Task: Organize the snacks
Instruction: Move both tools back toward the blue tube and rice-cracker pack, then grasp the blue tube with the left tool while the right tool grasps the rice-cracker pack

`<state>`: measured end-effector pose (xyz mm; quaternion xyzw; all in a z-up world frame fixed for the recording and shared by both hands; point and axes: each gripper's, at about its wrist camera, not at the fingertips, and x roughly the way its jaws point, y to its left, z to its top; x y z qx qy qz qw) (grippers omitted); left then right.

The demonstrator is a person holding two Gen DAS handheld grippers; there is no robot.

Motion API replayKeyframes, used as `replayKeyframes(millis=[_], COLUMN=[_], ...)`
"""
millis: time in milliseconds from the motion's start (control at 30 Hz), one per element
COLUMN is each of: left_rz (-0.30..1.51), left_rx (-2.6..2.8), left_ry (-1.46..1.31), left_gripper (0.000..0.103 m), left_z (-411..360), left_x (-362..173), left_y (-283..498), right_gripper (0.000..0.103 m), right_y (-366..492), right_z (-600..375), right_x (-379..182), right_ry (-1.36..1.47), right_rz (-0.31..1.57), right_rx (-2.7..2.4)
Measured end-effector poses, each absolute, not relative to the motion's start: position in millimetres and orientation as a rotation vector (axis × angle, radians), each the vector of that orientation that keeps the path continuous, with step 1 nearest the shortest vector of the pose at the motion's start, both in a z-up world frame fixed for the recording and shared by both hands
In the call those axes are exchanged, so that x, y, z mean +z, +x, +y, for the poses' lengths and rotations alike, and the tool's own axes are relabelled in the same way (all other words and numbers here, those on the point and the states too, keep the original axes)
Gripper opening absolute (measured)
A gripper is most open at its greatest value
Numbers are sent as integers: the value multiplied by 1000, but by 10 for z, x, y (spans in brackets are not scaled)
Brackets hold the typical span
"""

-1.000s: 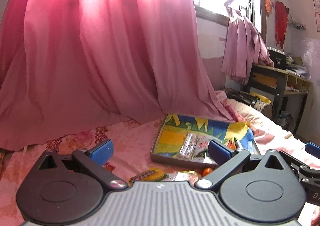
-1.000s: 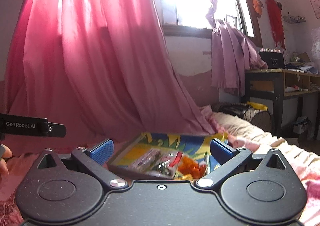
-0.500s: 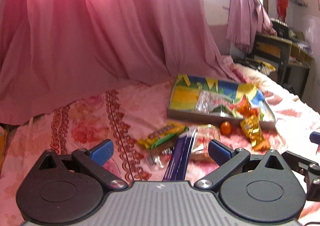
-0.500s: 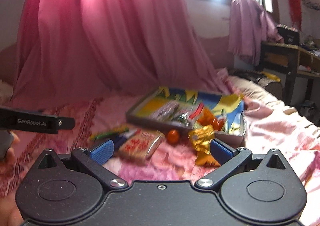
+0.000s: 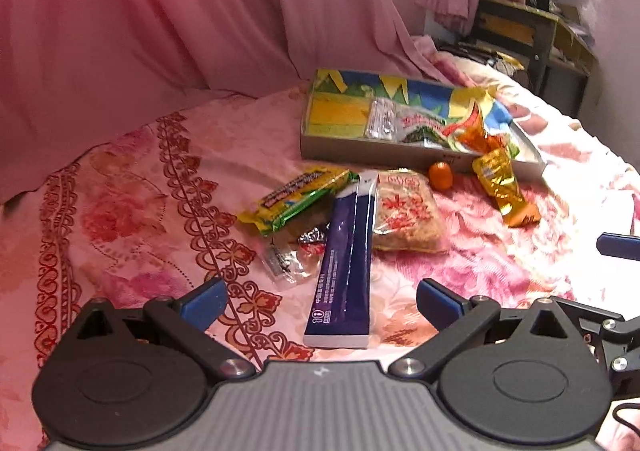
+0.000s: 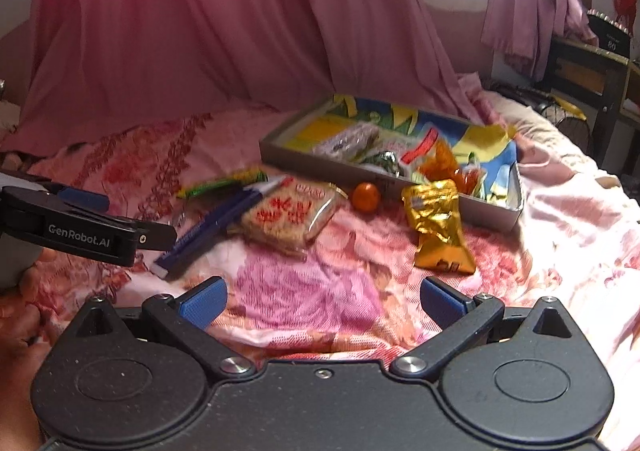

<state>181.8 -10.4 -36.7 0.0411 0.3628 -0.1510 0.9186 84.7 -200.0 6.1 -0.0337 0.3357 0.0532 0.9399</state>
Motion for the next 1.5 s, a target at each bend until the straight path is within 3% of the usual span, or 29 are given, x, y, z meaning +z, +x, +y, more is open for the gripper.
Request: replayKeyframes(millis=[633, 800, 1133, 1500], left_rz=[855, 870, 898, 833], left_rx=[-377, -422, -456, -288], left_ry=[-25, -47, -23, -200], left_gripper=[101, 86, 46, 40], left_z=[-51, -43, -90, 194], left_x=[-687, -730, -771, -801], left_y=[2312, 2337, 2333, 2148], right_gripper=[102, 102, 102, 102], right_y=[1173, 1287, 1375, 1667], right_z=[-1915, -1942, -2012, -1863], right_x=[-178, -193, -325, -279], right_ry=[-118, -108, -31, 27], right_rz=[739, 733, 779, 771], right_rx=[84, 66, 57, 79])
